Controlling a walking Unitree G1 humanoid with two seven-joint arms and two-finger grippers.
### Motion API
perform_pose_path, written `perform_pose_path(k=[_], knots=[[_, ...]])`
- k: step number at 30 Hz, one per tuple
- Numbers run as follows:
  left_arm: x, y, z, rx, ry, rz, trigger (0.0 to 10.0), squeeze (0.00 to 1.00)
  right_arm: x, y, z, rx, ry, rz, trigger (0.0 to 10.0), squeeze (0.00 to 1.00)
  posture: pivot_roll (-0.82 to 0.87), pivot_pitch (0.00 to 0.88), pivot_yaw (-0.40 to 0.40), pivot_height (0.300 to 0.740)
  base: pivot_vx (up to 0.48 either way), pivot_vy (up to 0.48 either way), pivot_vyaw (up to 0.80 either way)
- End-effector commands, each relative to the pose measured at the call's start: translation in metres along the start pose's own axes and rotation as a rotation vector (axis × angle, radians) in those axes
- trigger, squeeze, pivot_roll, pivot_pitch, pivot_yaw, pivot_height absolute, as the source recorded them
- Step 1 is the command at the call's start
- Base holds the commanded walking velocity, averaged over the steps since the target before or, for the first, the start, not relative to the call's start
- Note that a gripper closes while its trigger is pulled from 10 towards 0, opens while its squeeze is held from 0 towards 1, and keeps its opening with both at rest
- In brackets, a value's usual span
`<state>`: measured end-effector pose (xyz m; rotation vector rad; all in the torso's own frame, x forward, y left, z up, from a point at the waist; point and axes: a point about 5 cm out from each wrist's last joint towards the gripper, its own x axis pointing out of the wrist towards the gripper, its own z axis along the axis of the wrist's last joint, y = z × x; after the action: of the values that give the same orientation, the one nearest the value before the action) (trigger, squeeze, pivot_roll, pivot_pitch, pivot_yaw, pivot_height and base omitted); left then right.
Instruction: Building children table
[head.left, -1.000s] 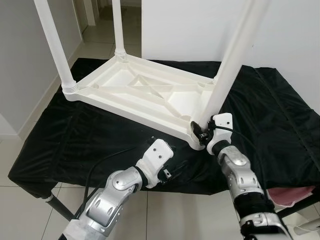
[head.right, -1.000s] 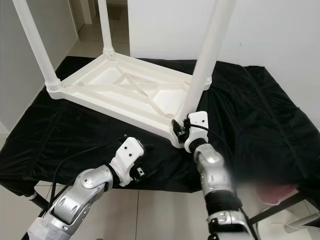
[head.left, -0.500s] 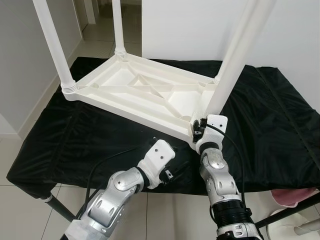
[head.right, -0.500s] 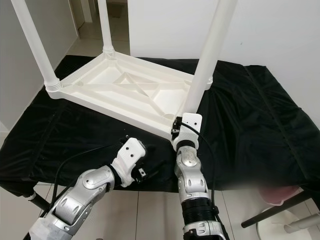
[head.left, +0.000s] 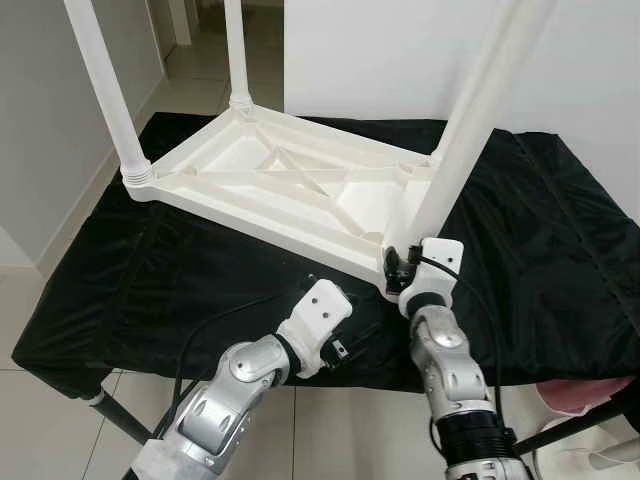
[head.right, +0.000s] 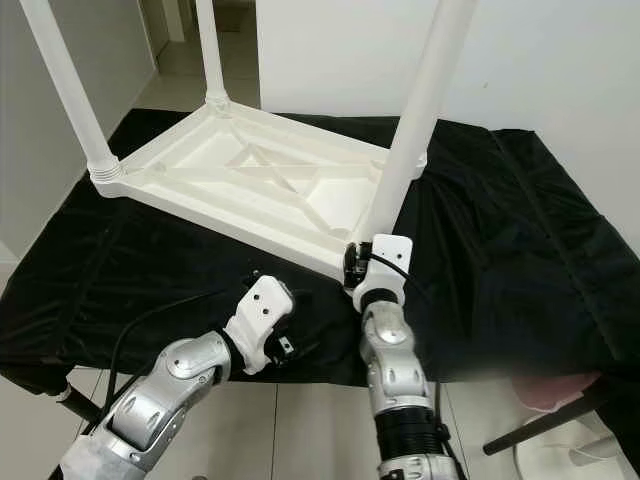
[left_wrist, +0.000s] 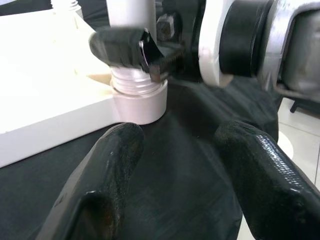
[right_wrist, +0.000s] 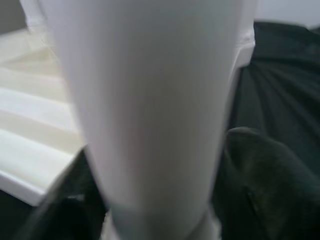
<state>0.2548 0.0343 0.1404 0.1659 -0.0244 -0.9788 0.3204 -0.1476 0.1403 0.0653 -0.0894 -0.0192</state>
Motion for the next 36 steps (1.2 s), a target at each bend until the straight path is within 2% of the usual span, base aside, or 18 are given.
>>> perform_pose_path(k=[1,2,3,8,12,18,20,22,23,24,25,27,28,36], knots=[[0.002,-0.005,-0.001,0.003,0.001,-0.050,10.0,0.00,-0.001,-0.004,-0.004,0.024,0.006,0.050,10.0,1.00,0.00,0.022,-0.046,0.740,0.000,0.000,0.00],[0.002,-0.005,-0.001,0.003,0.001,-0.050,10.0,0.00,-0.001,-0.004,-0.004,0.024,0.006,0.050,10.0,1.00,0.00,0.022,-0.046,0.740,0.000,0.000,0.00],[0.002,-0.005,-0.001,0.003,-0.001,-0.048,10.0,0.00,-0.001,-0.008,-0.006,0.022,0.006,0.128,10.0,0.00,0.01,0.022,-0.048,0.740,0.000,0.000,0.00],[0.002,-0.005,-0.001,0.002,-0.001,-0.047,10.0,0.00,0.000,-0.010,-0.006,0.014,0.008,0.178,10.0,0.00,0.01,0.021,-0.046,0.740,0.000,0.000,0.00],[0.001,-0.004,-0.001,0.004,0.000,-0.045,10.0,0.00,0.006,-0.019,-0.004,-0.039,0.014,0.367,10.0,0.00,0.01,0.020,-0.041,0.740,0.000,0.000,0.00],[0.002,-0.003,0.000,0.007,-0.001,-0.045,10.0,0.00,0.011,-0.021,-0.004,-0.094,0.020,0.485,10.0,0.00,0.01,0.018,-0.040,0.740,0.000,0.000,0.00],[0.002,-0.002,0.000,0.012,-0.002,-0.044,10.0,0.00,0.015,-0.023,-0.003,-0.150,0.032,0.578,10.0,0.00,0.01,0.017,-0.031,0.740,0.000,0.000,0.00],[0.002,-0.001,0.000,0.013,-0.001,-0.045,10.0,0.00,0.016,-0.023,-0.003,-0.164,0.034,0.589,10.0,0.00,0.01,0.017,-0.031,0.740,0.000,0.000,0.00],[0.002,-0.001,0.000,0.015,0.000,-0.045,10.0,0.00,0.017,-0.023,-0.003,-0.163,0.037,0.610,8.1,0.00,0.00,0.014,-0.027,0.740,0.000,0.000,0.00],[0.002,-0.001,0.000,0.015,0.000,-0.045,10.0,0.00,0.017,-0.023,-0.003,-0.163,0.037,0.610,8.1,0.00,0.00,0.014,-0.027,0.740,0.000,0.000,0.00],[0.002,0.000,0.000,0.018,0.001,-0.044,10.0,0.00,0.018,-0.022,-0.003,-0.168,0.037,0.629,1.9,0.00,0.00,0.015,-0.027,0.740,0.000,0.000,0.00],[0.002,0.001,0.000,0.019,0.001,-0.044,10.0,0.00,0.019,-0.022,-0.004,-0.169,0.038,0.641,1.9,0.00,0.00,0.015,-0.027,0.740,0.000,0.000,0.00],[0.003,0.001,0.001,0.021,0.000,-0.042,10.0,0.00,0.019,-0.022,-0.005,-0.175,0.040,0.653,0.0,0.00,0.00,0.015,-0.027,0.740,0.000,0.000,0.00],[0.001,0.002,0.000,0.025,0.004,-0.037,10.0,0.00,0.021,-0.025,-0.009,-0.182,0.052,0.689,0.0,0.00,0.01,0.020,-0.031,0.740,0.000,0.000,0.00]])
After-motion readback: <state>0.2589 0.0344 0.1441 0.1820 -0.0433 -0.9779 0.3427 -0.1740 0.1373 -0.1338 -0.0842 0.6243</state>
